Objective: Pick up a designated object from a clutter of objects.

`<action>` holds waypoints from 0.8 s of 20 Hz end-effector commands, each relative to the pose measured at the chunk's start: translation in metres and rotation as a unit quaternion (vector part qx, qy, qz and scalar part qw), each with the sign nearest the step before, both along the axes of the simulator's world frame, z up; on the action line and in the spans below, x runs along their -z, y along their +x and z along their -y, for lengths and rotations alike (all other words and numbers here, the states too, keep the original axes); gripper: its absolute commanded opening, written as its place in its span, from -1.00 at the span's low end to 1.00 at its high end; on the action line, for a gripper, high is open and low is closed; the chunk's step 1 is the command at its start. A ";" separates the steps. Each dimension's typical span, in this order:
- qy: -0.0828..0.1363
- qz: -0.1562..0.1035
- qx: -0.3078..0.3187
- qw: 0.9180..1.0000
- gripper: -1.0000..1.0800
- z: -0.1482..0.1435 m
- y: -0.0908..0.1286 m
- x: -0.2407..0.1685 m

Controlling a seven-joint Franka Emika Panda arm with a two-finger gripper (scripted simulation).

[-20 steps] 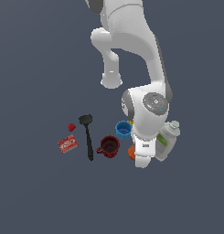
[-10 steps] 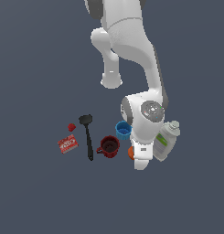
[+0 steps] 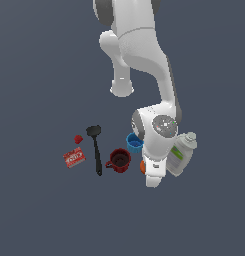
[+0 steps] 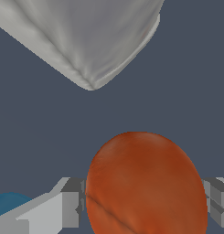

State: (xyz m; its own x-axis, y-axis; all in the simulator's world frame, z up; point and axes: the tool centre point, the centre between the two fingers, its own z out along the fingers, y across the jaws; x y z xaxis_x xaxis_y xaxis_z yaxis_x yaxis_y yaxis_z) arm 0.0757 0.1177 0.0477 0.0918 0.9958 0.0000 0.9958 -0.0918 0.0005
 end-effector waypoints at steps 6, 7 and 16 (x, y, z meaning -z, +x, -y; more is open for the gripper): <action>0.000 0.000 0.000 1.000 -1.00 0.000 0.000 0.001; 0.000 0.000 0.000 1.000 -1.00 0.000 0.000 0.000; 0.000 0.000 0.000 1.000 -1.00 0.000 -0.008 -0.017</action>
